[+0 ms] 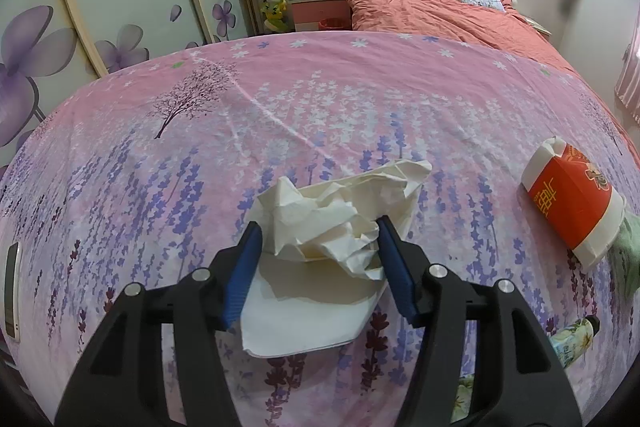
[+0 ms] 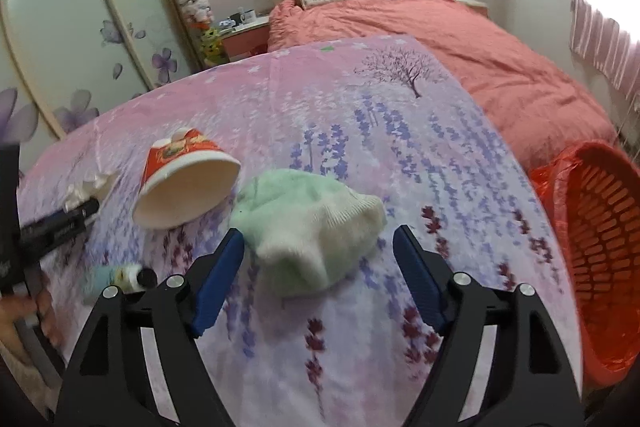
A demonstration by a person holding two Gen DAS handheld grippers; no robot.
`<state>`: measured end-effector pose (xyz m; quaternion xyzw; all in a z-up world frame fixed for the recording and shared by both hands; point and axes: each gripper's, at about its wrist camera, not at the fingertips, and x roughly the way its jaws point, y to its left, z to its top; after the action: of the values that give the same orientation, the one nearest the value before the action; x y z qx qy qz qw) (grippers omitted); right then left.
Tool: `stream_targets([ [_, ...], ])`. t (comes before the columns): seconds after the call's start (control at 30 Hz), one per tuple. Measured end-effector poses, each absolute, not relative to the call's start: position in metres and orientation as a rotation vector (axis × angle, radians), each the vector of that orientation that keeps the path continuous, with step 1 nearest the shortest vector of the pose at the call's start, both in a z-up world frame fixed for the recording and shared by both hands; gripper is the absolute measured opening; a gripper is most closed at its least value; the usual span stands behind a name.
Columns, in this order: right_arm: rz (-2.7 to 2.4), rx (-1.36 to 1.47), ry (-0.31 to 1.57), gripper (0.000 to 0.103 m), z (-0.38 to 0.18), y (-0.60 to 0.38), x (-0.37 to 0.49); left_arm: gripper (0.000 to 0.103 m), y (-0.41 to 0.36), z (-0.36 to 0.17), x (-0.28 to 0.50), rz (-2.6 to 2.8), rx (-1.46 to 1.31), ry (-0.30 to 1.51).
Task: Collect trash
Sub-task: 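Grasp the pale green sock with the right tool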
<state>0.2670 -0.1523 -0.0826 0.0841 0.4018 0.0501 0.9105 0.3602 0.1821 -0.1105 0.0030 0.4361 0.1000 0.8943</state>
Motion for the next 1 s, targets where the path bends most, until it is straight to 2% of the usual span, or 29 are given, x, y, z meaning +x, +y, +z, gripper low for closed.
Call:
stream_targets([
  [0.3,0.092,0.284,0.839,0.076,-0.083,-0.153,0.281,0.059,0.182,-0.11,0.36,0.208,0.007,0.904],
  [0.37,0.076,0.269,0.84,0.073,-0.084,-0.151,0.284,0.059,0.182,-0.111,0.36,0.209,0.008,0.904],
  [0.43,0.057,0.23,0.855,0.054,-0.088,-0.148,0.287,0.059,0.182,-0.111,0.36,0.208,0.006,0.904],
  [0.47,0.046,0.202,0.855,0.05,-0.09,-0.147,0.286,0.059,0.182,-0.11,0.36,0.208,0.006,0.904],
  [0.53,0.035,0.158,0.846,0.033,-0.091,-0.147,0.281,0.059,0.182,-0.11,0.36,0.208,0.007,0.904],
  [0.63,0.03,0.122,0.842,0.023,-0.092,-0.153,0.267,0.059,0.182,-0.11,0.36,0.208,0.007,0.904],
  [1.0,0.012,0.065,0.856,0.023,-0.095,-0.158,0.249,0.059,0.182,-0.111,0.361,0.207,0.004,0.904],
])
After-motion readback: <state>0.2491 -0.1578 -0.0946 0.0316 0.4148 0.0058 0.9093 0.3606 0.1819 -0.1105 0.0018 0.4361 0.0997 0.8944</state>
